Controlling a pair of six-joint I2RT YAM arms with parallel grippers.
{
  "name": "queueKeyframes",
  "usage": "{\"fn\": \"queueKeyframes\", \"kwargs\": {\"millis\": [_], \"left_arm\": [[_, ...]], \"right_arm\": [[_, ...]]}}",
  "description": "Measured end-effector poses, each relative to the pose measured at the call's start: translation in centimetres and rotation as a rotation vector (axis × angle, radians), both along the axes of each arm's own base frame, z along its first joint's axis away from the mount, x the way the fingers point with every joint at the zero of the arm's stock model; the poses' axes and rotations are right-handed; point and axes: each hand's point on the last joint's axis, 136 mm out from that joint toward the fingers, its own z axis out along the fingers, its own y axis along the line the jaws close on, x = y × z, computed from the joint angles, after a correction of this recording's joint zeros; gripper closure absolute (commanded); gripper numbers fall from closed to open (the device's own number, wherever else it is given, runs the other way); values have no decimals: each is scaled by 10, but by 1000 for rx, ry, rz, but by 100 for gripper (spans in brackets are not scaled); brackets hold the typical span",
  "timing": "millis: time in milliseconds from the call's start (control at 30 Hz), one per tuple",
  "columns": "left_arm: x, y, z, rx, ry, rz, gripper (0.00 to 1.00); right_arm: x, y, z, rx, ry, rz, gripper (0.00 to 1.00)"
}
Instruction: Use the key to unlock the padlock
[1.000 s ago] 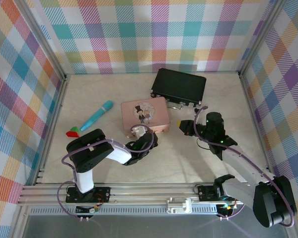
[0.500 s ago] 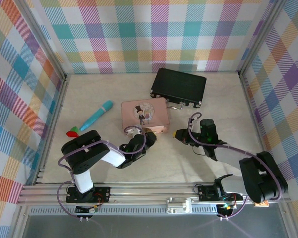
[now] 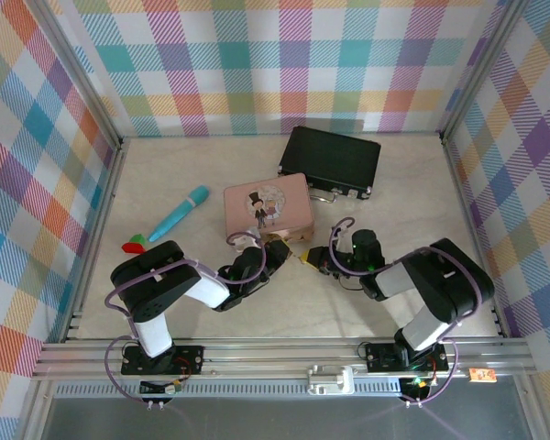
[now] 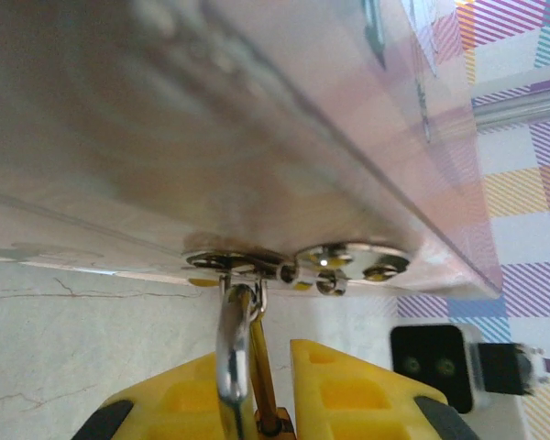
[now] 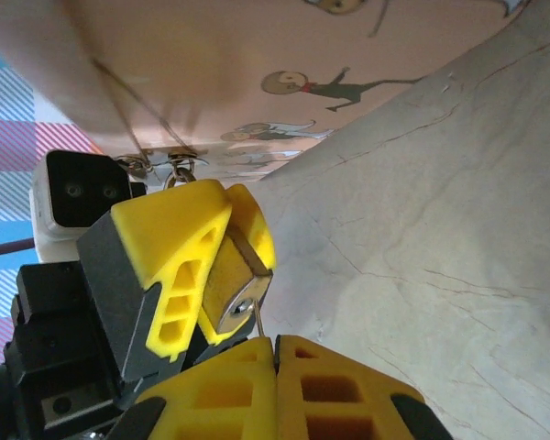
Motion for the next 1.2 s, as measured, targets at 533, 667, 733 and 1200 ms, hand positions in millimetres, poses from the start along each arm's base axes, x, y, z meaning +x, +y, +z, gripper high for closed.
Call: {"fn": "queueKeyframes", "kwargs": {"millis": [533,667,733,1200], "left_arm": [[0,5,8,-50,-14,1,100],[4,4,10,-65,-17,2,100],[6,3,11,-71,-20,1,100],[7,-5,16,-89,-30,-26,100]], "right_arm": [[3,9,12,78,-24,-30,100],[-2,6,16,67,-27,-41,100],[-4,5,20,57,-38,-42,100],[-8,0,15,-23,-41,-68,100]]}}
